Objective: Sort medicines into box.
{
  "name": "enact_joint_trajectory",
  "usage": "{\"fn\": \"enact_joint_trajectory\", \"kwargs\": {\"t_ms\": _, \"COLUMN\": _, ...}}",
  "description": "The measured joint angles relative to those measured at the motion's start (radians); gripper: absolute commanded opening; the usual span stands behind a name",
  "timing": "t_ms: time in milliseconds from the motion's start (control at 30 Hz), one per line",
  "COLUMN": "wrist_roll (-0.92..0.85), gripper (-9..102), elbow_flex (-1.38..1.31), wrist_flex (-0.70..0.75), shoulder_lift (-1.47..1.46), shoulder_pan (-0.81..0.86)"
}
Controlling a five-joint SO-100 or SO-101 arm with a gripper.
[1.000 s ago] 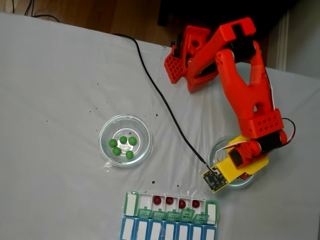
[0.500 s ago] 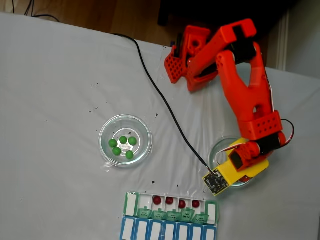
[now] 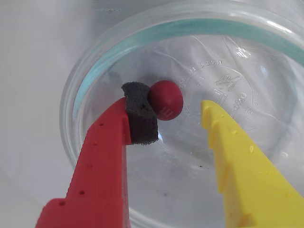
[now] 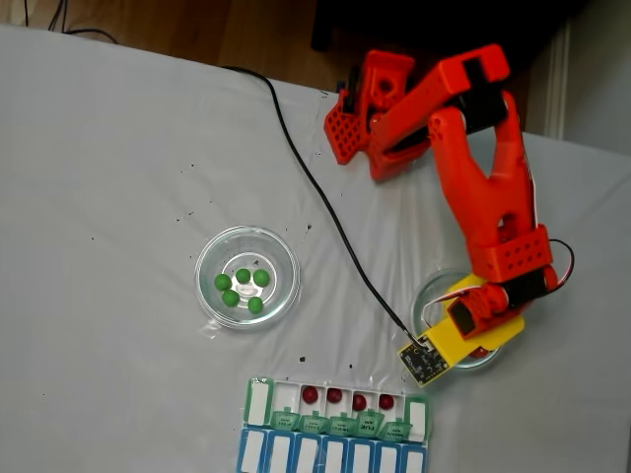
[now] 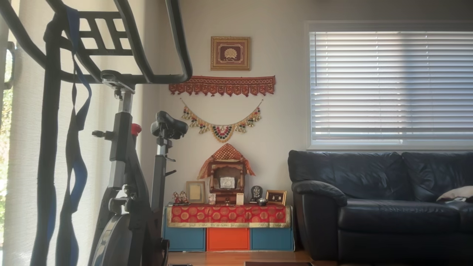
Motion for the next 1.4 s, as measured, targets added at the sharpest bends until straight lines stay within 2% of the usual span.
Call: {"fn": "enact_joint_trajectory", "kwargs": {"t_ms": 1400, "wrist_roll": -0.012, "gripper": 12, "elbow_flex": 0.017, "wrist_flex": -0.025, "shoulder_lift": -0.046, "shoulder_pan": -0.035}}
